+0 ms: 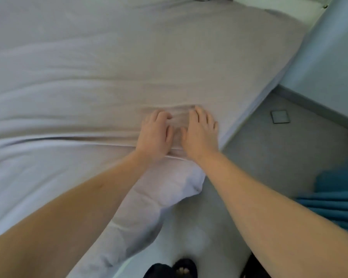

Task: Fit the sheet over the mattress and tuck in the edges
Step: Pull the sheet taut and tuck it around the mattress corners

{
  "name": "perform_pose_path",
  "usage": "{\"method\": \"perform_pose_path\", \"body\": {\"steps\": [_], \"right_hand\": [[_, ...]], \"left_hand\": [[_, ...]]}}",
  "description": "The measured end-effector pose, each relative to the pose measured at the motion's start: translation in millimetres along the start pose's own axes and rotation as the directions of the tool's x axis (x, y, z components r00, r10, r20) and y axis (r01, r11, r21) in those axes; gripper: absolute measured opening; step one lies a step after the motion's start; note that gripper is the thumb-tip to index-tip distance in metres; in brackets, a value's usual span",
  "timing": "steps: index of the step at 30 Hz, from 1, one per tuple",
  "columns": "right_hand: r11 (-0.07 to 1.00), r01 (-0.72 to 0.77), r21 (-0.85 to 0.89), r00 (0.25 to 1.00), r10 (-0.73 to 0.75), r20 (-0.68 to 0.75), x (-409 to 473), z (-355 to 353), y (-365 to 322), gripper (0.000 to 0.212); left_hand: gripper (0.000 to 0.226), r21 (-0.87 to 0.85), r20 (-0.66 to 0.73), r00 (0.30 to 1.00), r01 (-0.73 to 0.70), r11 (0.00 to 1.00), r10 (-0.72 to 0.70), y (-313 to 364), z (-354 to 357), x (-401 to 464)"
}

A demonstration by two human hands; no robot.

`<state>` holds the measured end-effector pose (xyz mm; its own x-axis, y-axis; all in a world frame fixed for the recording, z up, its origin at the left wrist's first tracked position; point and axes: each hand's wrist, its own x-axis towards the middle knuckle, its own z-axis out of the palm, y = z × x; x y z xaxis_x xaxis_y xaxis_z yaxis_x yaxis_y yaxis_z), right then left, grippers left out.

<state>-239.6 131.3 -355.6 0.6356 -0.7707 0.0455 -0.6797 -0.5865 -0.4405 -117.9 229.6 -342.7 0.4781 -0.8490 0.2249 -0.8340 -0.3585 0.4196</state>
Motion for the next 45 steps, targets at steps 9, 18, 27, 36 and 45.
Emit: {"method": "perform_pose_path", "body": {"steps": [9, 18, 27, 36, 45], "right_hand": [[0.986, 0.065, 0.151, 0.985, -0.088, 0.15, -148, 26, -57, 0.03], [0.983, 0.168, -0.079, 0.982, -0.16, 0.101, -168, 38, -75, 0.009], [0.994, 0.105, -0.026, 0.935, -0.09, 0.343, -191, 28, -83, 0.025], [0.919, -0.386, 0.082, 0.846, 0.317, 0.428, -268, 34, -129, 0.037], [0.841, -0.537, 0.062, 0.694, 0.399, 0.6, -280, 55, -157, 0.024]], "left_hand": [[0.029, 0.1, 0.285, 0.942, -0.212, 0.972, 0.177, -38, -55, -125], [0.021, 0.144, 0.253, 0.949, -0.228, 0.963, 0.187, -58, -63, -176], [0.011, 0.08, 0.448, 0.879, -0.224, 0.971, 0.166, -47, -81, -190], [0.03, 0.215, 0.56, 0.787, -0.44, 0.872, 0.259, -73, -121, -236], [0.013, 0.275, 0.752, 0.649, -0.465, 0.842, 0.113, -63, -128, -239]]}}
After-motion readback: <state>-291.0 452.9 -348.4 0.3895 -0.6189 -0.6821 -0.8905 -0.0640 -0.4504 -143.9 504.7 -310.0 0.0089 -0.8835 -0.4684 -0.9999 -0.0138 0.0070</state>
